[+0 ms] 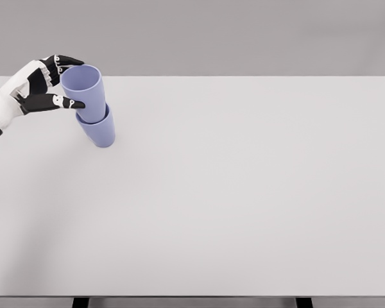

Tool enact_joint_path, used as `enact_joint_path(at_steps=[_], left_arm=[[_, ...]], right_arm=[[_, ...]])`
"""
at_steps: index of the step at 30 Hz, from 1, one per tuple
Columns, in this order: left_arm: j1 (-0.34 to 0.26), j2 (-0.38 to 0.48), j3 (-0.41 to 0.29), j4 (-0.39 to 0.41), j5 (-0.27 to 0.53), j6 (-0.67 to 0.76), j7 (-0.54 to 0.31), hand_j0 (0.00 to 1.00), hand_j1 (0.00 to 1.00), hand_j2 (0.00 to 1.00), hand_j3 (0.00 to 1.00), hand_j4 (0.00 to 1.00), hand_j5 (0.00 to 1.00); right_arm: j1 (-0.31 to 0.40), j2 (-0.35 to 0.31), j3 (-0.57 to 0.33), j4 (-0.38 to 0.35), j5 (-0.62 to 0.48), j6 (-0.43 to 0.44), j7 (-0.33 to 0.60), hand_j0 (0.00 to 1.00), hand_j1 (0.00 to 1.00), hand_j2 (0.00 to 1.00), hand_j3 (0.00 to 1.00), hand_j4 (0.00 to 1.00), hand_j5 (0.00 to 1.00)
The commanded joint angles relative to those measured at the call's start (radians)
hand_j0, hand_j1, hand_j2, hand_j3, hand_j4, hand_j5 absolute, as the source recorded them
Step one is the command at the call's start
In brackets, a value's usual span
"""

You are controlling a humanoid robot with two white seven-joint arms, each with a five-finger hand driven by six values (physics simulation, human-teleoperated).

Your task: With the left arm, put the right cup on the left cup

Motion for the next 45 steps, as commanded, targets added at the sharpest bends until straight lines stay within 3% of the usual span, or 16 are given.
enact_joint_path(at_steps=[1,2,4,5,23,28,41,42,45], left_arm=[[0.000,0.000,0.000,-0.001,0.006,0.000,0.000,0.65,0.65,0.65,0.65,0.65,0.65],[0.000,-0.001,-0.001,0.004,0.000,-0.003,0.000,0.75,0.75,0.75,0.75,0.75,0.75],[0.000,-0.001,-0.001,0.004,0.000,-0.003,0.000,0.75,0.75,0.75,0.75,0.75,0.75],[0.000,0.002,-0.003,0.007,-0.002,-0.005,0.000,0.83,0.83,0.83,0.83,0.83,0.83],[0.005,0.005,-0.003,-0.005,0.000,-0.006,0.000,0.90,0.90,0.90,0.90,0.90,0.90],[0.003,0.008,-0.001,-0.008,0.000,-0.005,0.000,1.00,1.00,1.00,1.00,1.00,1.00],[0.015,0.017,0.009,-0.059,0.005,-0.005,0.000,1.00,1.00,1.00,1.00,1.00,1.00],[0.054,0.020,0.054,-0.089,0.005,-0.006,0.000,1.00,1.00,1.00,1.00,1.00,1.00],[0.083,0.020,0.100,-0.122,0.006,-0.005,0.000,1.00,1.00,1.00,1.00,1.00,1.00]], right_arm=[[0.000,0.000,0.000,0.000,0.000,0.000,0.000,1.00,1.00,1.00,1.00,1.00,1.00],[0.000,0.000,0.000,0.000,-0.001,0.000,-0.001,1.00,1.00,1.00,1.00,1.00,1.00],[0.000,0.000,0.000,0.000,-0.001,0.000,-0.001,1.00,1.00,1.00,1.00,1.00,1.00],[0.000,0.000,0.000,0.000,-0.001,0.000,-0.001,1.00,1.00,1.00,1.00,1.00,1.00],[0.000,0.000,0.000,0.001,-0.001,0.000,-0.001,1.00,1.00,1.00,1.00,1.00,1.00],[0.000,0.000,0.000,0.000,-0.001,0.000,0.000,1.00,1.00,1.00,1.00,1.00,1.00],[0.000,0.000,0.000,0.001,-0.001,0.000,0.000,1.00,1.00,1.00,1.00,1.00,1.00],[0.000,0.000,0.000,0.000,-0.001,0.000,-0.001,1.00,1.00,1.00,1.00,1.00,1.00],[0.000,0.000,0.000,0.000,0.000,0.000,-0.001,1.00,1.00,1.00,1.00,1.00,1.00]])
